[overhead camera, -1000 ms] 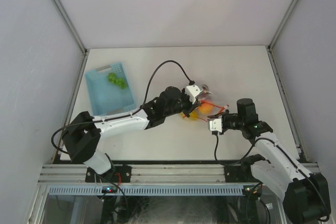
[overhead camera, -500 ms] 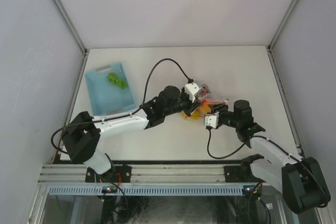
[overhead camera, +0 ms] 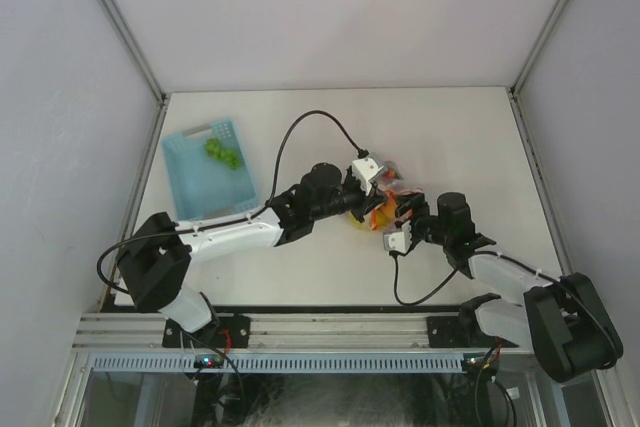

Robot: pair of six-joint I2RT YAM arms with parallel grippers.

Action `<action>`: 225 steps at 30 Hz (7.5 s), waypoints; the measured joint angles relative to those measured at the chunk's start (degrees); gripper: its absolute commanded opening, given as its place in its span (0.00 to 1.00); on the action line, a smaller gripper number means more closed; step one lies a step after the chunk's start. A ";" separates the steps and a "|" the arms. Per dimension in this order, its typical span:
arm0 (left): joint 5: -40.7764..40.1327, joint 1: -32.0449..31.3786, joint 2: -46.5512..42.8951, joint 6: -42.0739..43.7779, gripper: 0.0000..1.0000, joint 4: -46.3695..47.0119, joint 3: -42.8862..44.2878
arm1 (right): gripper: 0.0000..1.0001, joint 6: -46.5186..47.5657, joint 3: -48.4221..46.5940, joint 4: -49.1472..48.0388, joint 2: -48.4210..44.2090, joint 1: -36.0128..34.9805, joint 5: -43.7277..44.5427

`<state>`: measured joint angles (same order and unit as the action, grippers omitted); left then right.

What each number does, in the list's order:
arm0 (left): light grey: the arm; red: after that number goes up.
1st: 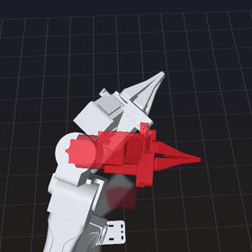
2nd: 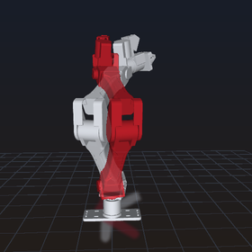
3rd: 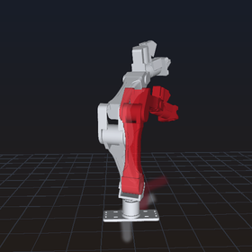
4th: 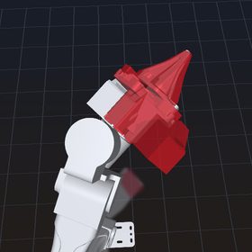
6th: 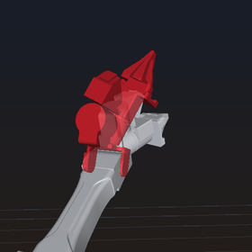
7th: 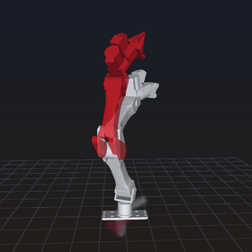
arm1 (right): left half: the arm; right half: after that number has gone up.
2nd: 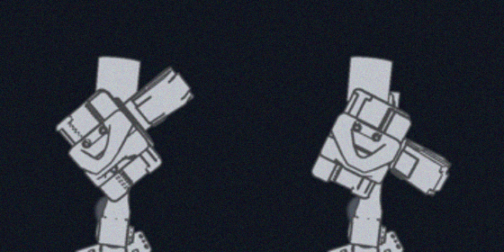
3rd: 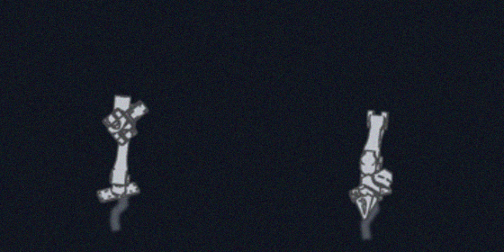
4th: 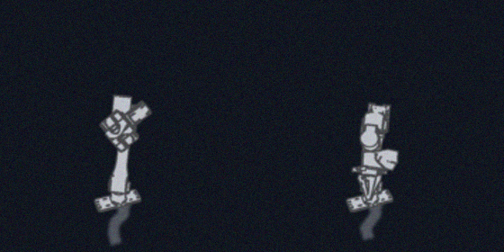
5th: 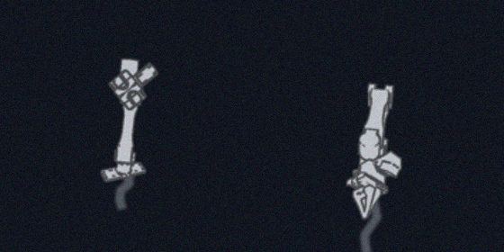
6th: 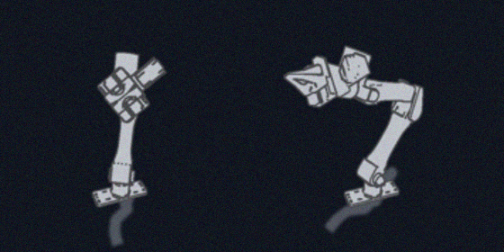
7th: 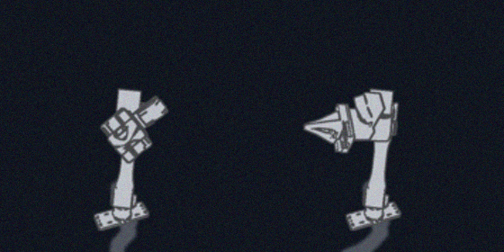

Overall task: Open the zip-top bag and remove the fake food
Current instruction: Pick up the fake fruit from the zipper food storage bag, then place the fake fruit in the bin.

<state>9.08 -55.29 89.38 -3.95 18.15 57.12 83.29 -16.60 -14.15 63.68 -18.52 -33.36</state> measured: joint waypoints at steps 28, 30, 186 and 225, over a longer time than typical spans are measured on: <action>6.34 2.25 1.81 -0.20 0.00 1.16 -1.20 | 0.56 11.93 -8.79 -9.60 21.55 -2.12 8.96; 6.38 2.64 1.81 -0.55 0.00 1.31 -1.20 | 0.51 11.91 -9.81 -9.44 22.47 -2.08 9.42; -7.28 1.27 -26.16 16.68 1.00 16.31 -22.29 | 0.11 -107.71 -23.17 1.20 -2.93 19.87 -31.80; -5.46 -4.72 -14.32 28.37 0.18 5.22 -4.24 | 0.76 -132.74 -25.49 -7.37 -2.38 11.45 -31.45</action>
<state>3.62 -60.01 75.07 24.43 23.38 52.88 -49.45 -42.09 -21.52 61.30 -7.07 -64.82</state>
